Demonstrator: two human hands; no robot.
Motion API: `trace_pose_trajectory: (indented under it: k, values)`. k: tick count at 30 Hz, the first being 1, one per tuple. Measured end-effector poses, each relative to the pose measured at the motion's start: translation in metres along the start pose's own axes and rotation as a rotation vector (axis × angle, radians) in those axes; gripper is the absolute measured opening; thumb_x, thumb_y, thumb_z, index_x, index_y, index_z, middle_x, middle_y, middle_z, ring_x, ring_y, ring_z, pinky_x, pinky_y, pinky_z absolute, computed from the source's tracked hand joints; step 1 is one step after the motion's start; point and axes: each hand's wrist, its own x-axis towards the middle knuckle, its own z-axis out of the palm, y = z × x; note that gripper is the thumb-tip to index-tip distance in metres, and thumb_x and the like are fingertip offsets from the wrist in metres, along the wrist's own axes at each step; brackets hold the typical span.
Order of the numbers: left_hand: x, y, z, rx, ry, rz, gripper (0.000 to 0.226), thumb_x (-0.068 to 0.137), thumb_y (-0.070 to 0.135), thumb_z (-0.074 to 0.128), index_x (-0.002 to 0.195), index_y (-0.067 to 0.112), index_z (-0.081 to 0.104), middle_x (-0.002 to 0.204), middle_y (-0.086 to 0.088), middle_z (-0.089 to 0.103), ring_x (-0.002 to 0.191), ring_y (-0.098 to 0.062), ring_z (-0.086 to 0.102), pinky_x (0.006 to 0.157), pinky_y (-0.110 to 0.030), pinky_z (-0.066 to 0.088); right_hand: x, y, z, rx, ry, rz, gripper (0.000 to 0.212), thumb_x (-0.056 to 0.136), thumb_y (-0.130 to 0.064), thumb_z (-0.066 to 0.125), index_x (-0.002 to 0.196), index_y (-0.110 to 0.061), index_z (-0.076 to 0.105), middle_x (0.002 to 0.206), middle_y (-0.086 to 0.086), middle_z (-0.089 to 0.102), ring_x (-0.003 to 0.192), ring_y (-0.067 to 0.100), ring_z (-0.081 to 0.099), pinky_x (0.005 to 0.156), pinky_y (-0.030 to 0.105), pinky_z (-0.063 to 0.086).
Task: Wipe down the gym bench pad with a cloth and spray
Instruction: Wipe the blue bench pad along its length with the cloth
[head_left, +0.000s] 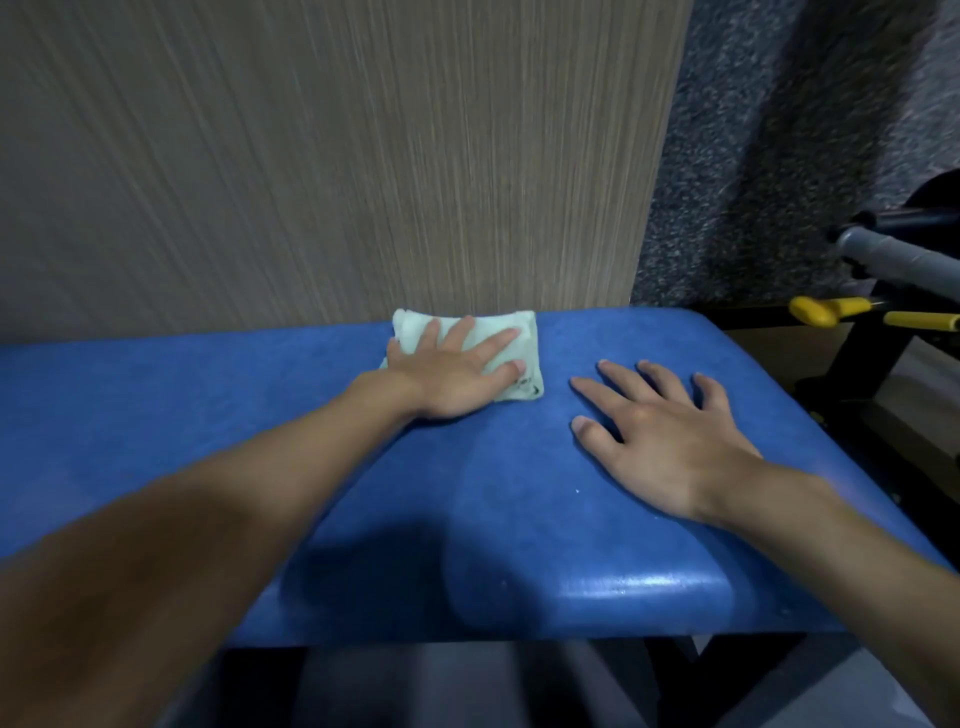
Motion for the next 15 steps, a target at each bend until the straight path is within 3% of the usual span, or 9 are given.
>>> trace_pose_trajectory:
  k: [5, 15]
  values:
    - [0.035, -0.006, -0.014, -0.028, 0.007, -0.027, 0.057, 0.088, 0.077, 0.01, 0.143, 0.068, 0.001, 0.165, 0.014, 0.002, 0.152, -0.024, -0.006, 0.113, -0.066, -0.001, -0.001, 0.0, -0.002, 0.016, 0.005, 0.002, 0.062, 0.093, -0.064, 0.009, 0.153, -0.046, 0.01, 0.164, -0.016, 0.002, 0.15, 0.015, -0.004, 0.119, 0.052, -0.003]
    - [-0.062, 0.004, 0.012, -0.003, 0.009, 0.046, 0.055, 0.091, 0.075, 0.01, 0.143, 0.068, -0.008, 0.166, 0.009, -0.014, 0.151, -0.024, -0.017, 0.116, -0.062, -0.008, -0.003, -0.001, -0.003, 0.049, 0.006, 0.004, 0.062, 0.094, -0.064, 0.014, 0.153, -0.046, 0.014, 0.164, -0.014, 0.006, 0.15, 0.016, -0.001, 0.118, 0.053, -0.002]
